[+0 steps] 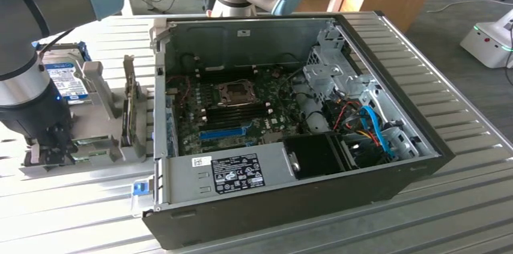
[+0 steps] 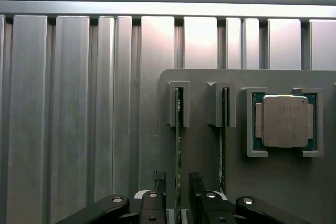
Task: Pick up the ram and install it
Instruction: 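Pick up the ram and move it above insertion slot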
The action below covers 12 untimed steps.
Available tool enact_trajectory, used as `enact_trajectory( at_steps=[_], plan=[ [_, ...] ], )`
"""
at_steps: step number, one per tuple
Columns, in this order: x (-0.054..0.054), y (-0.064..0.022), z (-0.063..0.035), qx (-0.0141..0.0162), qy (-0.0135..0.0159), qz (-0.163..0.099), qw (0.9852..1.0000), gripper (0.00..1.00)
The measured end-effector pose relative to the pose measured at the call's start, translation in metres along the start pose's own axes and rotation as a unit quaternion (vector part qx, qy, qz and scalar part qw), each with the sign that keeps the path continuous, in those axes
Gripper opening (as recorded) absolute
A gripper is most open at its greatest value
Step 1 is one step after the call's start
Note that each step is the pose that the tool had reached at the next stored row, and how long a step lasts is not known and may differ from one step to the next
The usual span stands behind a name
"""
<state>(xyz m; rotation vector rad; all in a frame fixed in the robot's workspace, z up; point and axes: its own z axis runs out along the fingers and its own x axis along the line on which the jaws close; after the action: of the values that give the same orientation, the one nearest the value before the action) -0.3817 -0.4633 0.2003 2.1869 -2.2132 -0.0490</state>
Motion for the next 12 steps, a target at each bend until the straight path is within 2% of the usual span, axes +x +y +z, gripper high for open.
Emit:
enact_trajectory(
  at_steps=[12],
  plan=[
    [-0.0001,-0.0069,-0.0002,0.0000,0.0000,0.000,1.0000,0.31]
  ],
)
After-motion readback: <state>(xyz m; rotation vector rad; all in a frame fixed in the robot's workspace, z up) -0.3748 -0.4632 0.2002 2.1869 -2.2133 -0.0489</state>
